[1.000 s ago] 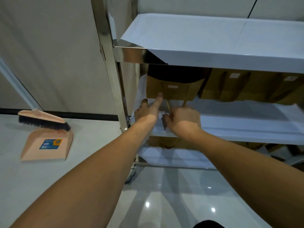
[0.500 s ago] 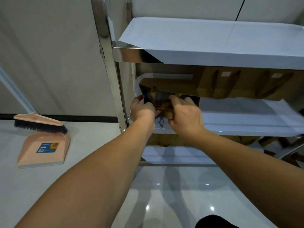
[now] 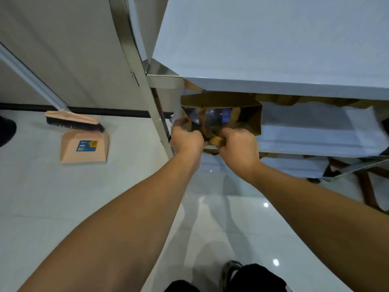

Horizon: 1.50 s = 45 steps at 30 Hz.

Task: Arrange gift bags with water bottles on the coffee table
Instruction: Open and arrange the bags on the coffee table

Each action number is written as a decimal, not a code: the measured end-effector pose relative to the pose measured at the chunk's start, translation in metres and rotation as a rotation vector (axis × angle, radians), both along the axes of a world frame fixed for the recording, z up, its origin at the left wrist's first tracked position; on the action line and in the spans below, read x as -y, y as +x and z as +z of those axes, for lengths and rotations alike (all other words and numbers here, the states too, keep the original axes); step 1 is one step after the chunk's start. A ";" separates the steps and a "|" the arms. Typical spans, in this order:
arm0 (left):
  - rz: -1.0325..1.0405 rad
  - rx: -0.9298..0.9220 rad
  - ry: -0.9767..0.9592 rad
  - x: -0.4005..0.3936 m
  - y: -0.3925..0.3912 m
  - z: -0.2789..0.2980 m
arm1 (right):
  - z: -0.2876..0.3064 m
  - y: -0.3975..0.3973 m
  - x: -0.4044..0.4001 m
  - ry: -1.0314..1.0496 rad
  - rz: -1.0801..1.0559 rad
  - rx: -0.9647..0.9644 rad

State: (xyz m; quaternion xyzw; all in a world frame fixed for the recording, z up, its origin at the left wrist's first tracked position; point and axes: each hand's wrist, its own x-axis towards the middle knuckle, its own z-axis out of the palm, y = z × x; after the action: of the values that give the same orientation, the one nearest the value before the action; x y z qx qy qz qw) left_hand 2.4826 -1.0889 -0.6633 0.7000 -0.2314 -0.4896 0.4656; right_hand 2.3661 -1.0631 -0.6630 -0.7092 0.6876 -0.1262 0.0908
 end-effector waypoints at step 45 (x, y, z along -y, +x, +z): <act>-1.456 0.864 -0.080 -0.299 -0.216 0.437 | 0.487 -0.215 -0.382 -0.199 -0.761 0.595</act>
State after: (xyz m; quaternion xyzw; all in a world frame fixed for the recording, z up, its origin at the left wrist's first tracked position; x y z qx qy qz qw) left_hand 2.2669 -0.7896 -0.2261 0.4849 -0.7992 -0.3481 -0.0707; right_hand 2.1509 -0.6816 -0.1756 -0.3460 0.8269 -0.4124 0.1625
